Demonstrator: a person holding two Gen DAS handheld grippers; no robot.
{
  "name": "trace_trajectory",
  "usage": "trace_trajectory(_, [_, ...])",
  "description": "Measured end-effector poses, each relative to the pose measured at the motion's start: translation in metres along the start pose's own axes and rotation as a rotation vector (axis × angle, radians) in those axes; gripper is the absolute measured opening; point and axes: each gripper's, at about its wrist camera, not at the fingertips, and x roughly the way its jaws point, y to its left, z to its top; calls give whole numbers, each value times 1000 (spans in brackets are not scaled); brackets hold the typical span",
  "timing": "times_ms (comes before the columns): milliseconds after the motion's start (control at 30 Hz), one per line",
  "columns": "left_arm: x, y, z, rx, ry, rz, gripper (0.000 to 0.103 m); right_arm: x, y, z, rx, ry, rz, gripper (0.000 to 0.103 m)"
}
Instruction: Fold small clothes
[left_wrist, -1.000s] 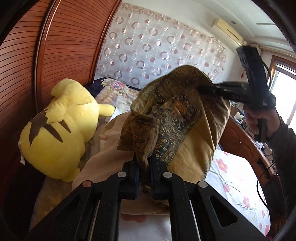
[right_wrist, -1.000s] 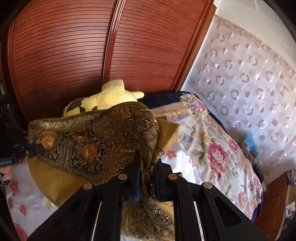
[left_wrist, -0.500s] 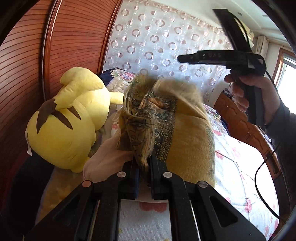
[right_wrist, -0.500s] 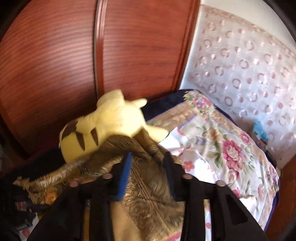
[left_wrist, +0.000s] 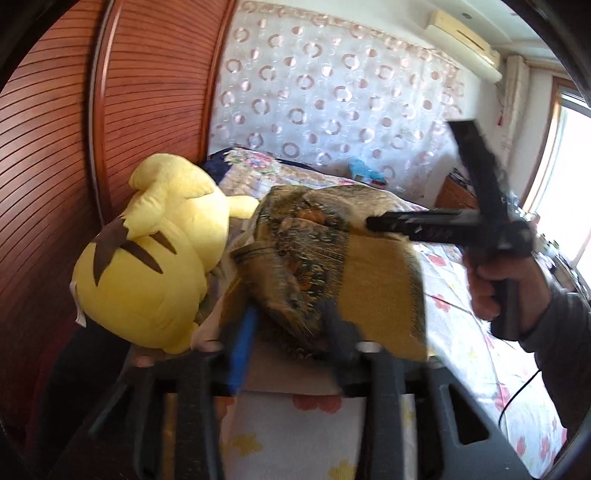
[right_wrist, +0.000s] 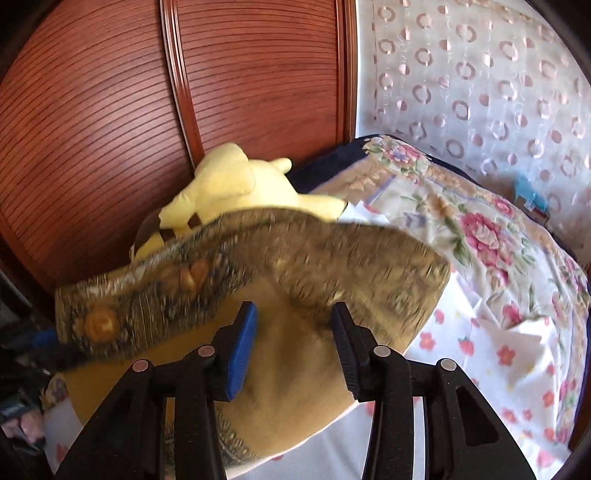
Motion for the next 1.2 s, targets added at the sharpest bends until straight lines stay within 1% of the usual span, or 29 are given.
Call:
trace_trajectory(33, [-2,-1,0,5,-2,4,60,1,-1,-2,0,0,-6,43])
trace_trajectory(67, [-5,-1,0,11,-8,6,75,6,1,-5,-7,-2,-22,43])
trace_trajectory(100, [-9,-3,-1,18,-13,8,81,11,2,-9,-14,0,-36,43])
trace_trajectory(167, [-16,-8,-1,43,-14,13,81,11,0,-14,28,10,-37,43])
trace_trajectory(233, [-25,-15,-2,74,-25,29,81,-2,2,-15,63,-5,-30,43])
trace_trajectory(300, [-32,-20,-4,86,-29,41,81,-17,4,-14,65,-34,-30,43])
trace_trajectory(367, [-38,-25,-5,92,-27,37,81,-37,9,-18,60,-61,-45,43])
trace_trajectory(467, [-48,-37,-7,113,-42,43,81,-71,18,-37,65,-103,-59,44])
trace_trajectory(567, [-56,-52,-12,135,-48,21,81,-106,27,-62,79,-138,-84,44])
trace_trajectory(767, [-69,-88,-22,186,-58,-35,81,-162,41,-121,108,-176,-150,44])
trace_trajectory(933, [-77,-123,-31,240,-62,-57,81,-212,55,-172,162,-205,-211,53])
trace_trajectory(1000, [-81,-136,-34,255,-64,-70,81,-232,63,-188,183,-225,-235,61])
trace_trajectory(1133, [-88,-156,-36,272,-71,-90,81,-270,79,-217,226,-270,-284,66])
trace_trajectory(1200, [-93,-167,-35,277,-82,-98,81,-287,83,-226,246,-288,-311,75])
